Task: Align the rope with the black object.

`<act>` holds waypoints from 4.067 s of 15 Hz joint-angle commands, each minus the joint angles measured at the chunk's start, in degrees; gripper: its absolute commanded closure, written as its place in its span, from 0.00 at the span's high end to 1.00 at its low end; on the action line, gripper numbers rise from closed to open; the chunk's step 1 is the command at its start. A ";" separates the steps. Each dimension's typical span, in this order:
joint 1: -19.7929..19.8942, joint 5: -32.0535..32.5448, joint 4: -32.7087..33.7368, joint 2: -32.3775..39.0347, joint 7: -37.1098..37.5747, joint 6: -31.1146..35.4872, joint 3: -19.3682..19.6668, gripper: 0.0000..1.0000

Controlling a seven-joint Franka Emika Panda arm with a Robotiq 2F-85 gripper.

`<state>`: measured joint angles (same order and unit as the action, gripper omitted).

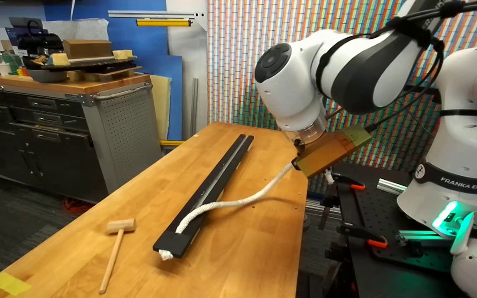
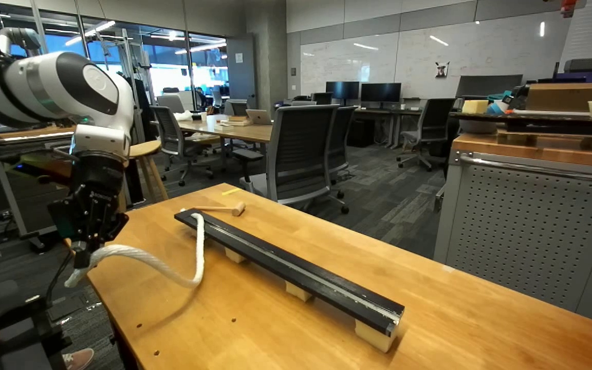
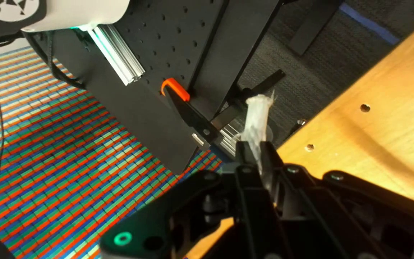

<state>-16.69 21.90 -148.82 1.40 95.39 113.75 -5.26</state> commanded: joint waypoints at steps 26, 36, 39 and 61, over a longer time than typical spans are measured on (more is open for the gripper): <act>16.44 -8.61 30.85 16.45 -32.02 29.85 10.63 0.03; 14.49 -8.23 31.09 19.14 -28.60 25.58 13.46 0.03; 14.15 -7.18 28.32 18.67 -25.40 25.72 15.23 0.03; 16.52 -14.09 29.03 26.26 -35.96 29.40 16.37 0.81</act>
<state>1.10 8.82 -119.56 29.17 61.18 143.17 10.41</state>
